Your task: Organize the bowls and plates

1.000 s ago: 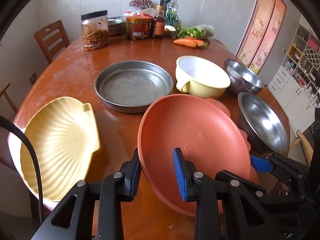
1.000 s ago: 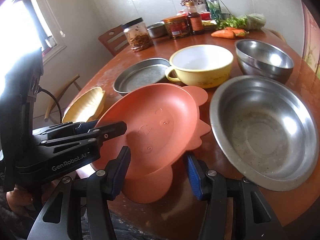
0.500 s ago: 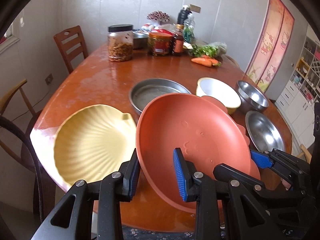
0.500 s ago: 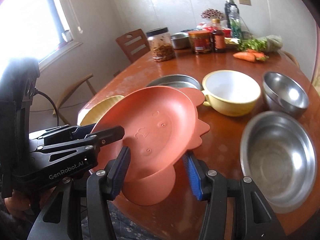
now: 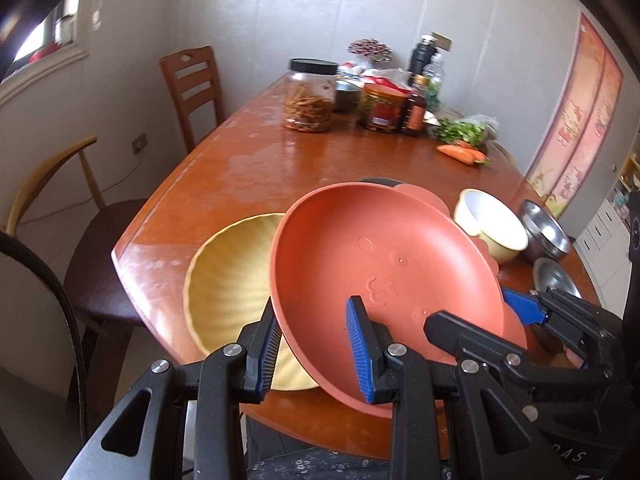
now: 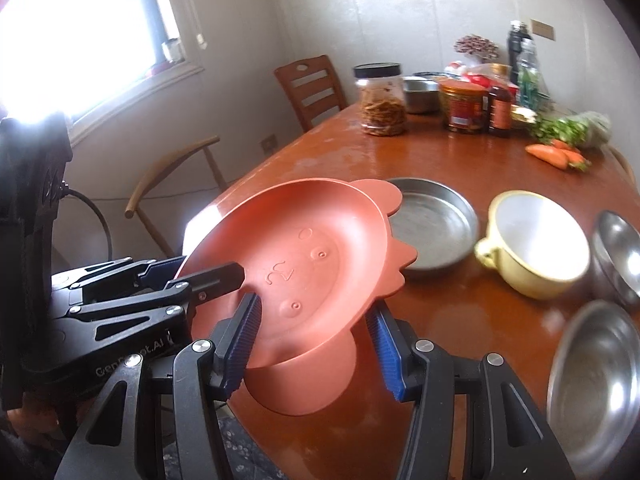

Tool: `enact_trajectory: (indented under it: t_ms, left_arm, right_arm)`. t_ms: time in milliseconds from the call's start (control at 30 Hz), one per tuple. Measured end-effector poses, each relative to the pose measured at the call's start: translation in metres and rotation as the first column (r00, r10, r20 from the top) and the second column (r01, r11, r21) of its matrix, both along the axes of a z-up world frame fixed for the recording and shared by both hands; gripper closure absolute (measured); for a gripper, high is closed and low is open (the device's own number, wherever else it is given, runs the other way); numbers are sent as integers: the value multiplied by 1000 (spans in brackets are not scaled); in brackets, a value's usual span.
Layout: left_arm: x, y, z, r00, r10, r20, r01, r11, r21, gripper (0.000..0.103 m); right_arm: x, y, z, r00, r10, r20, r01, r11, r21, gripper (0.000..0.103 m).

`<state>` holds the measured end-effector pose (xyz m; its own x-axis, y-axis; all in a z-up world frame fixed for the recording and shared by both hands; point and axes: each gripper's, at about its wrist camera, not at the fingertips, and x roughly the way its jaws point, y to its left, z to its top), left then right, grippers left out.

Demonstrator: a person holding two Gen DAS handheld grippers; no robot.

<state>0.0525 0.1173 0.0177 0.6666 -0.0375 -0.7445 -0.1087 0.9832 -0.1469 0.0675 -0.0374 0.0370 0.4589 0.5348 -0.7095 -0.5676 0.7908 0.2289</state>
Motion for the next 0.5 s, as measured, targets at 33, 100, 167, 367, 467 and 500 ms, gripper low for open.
enact_trajectory:
  t_ms: [33,100,167,367,467,500]
  left_arm:
    - [0,4,-1,1000,13,-3,-13,1000,0,71]
    - [1,13,-4,999,39,-9,-39,999,-4,71]
    - [0,21,-5,997,69,-15,-69,998,-1,71]
    - [7,45,-15,992,116,-47,-117,993,-18,71]
    - [10,51,-18,991,121,-58,-122,992,-17,71]
    - [11,53,-18,991,121,-62,-122,992,-17,71]
  right_arm:
    - [2,5,0,1000,14,7,-14,1000,-4,47]
    - [7,17,0,999,40,14,-39,999,-14,47]
    - [14,29,-3,998,65,11,-65,998,-19,47]
    - [30,59,-14,992,127,1,-127,991,-40,47]
    - [38,68,-20,990,144,-13,-144,988,-47,47]
    - [40,71,-22,989,148,-19,-149,988,-52,47]
